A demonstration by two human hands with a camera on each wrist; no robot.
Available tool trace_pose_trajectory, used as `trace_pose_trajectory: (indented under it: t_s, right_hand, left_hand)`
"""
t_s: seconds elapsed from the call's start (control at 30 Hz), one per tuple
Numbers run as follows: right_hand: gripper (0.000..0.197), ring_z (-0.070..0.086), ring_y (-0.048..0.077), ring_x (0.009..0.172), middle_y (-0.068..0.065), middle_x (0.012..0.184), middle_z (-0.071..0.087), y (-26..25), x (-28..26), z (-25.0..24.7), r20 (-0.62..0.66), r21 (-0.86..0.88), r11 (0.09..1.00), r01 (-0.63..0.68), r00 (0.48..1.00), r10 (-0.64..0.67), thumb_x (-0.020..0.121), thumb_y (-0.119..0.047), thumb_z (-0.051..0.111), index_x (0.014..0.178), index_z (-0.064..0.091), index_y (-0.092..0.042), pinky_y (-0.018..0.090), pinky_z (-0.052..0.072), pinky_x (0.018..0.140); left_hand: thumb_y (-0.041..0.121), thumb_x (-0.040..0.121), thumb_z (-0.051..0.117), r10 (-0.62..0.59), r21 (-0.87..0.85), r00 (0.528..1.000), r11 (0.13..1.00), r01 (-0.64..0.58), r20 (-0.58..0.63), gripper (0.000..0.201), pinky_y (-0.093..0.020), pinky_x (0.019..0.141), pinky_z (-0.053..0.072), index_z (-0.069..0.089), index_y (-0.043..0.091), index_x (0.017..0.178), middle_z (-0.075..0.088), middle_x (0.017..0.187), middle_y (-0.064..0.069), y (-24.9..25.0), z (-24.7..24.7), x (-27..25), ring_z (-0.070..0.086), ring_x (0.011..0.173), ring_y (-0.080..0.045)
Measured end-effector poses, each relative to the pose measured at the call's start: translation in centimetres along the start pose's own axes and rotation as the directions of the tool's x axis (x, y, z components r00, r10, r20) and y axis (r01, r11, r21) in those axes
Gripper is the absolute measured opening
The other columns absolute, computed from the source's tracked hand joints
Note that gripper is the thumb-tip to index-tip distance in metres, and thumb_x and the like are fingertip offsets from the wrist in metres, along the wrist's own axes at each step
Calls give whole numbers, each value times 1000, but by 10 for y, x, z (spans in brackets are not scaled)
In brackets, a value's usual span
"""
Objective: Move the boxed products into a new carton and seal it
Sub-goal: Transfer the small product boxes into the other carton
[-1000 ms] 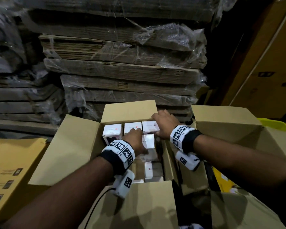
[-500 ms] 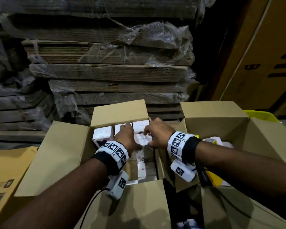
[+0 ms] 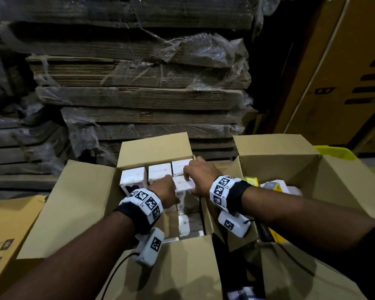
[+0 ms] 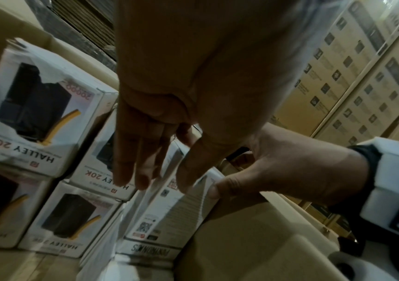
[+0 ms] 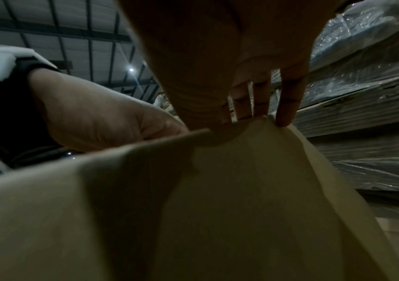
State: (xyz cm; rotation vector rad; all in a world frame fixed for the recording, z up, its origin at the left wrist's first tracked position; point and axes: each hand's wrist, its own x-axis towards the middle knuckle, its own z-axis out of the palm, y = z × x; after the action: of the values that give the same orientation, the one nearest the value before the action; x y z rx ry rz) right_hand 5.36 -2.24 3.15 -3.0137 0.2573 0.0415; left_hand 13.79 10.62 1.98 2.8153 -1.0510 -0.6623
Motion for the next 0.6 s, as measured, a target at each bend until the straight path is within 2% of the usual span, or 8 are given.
trace_pose_trajectory:
  t_s: [0.1,0.2,0.3,0.37,0.4,0.47,0.53,0.6]
  right_hand:
    - [39,45,20,112,-4,108,60,6,-5,-7,23,53,999,-5,1000,3,74,-36,78,109,63,-27,36,46,86]
    - [39,46,16,107,-7,103,64,22,-18,-29,-20,171,985,-36,999,40,73,-38,79,108,65,-28,33,47,84]
    - [32,50,14,103,-8,102,67,52,-40,-55,-112,231,972,-45,991,72,73,-40,78,102,67,-29,33,47,84]
    - [31,55,14,99,-7,102,68,77,-60,-72,-174,249,966,-67,978,113,73,-39,78,100,68,-27,33,49,85]
    - [31,57,14,98,-5,102,68,90,-71,-78,-194,266,960,-89,970,143,74,-37,78,101,68,-24,33,50,84]
    - [30,60,15,96,-3,101,69,116,-92,-86,-214,302,943,-138,954,208,75,-33,79,100,69,-20,33,51,83]
    - [27,62,15,94,-3,98,70,139,-115,-85,-225,342,920,-193,934,279,75,-32,79,97,69,-19,34,51,83]
    - [24,63,16,91,-2,97,70,158,-135,-78,-203,366,896,-249,919,339,76,-26,79,96,70,-17,28,49,81]
  left_hand:
    - [31,80,78,31,-18,999,999,-30,32,23,-36,80,58,62,14,79,72,87,-6,-1,-2,-3,70,84,-21]
    - [31,80,78,54,-44,999,998,-53,9,31,-28,82,48,59,13,62,70,68,1,-6,-10,-11,68,71,-14]
    - [25,82,78,101,-133,994,985,-106,-42,41,-24,63,41,56,14,49,52,40,9,-6,-28,-24,50,46,-3]
    - [26,80,81,134,-188,987,971,-150,-93,42,-25,54,39,55,14,49,51,43,9,1,-42,-35,45,44,-3]
    - [26,79,82,147,-220,982,961,-171,-118,38,-27,55,43,56,14,54,58,50,6,6,-47,-41,50,48,-5]
    - [28,76,84,162,-313,975,928,-203,-152,30,-38,70,56,58,13,72,72,72,1,13,-53,-50,67,67,-15]
    - [38,71,86,187,-397,970,887,-235,-155,38,-51,80,56,56,20,85,75,83,0,25,-55,-63,71,81,-22]
    - [48,66,86,228,-414,964,871,-265,-138,42,-55,82,55,54,27,84,76,86,1,39,-50,-71,72,84,-23]
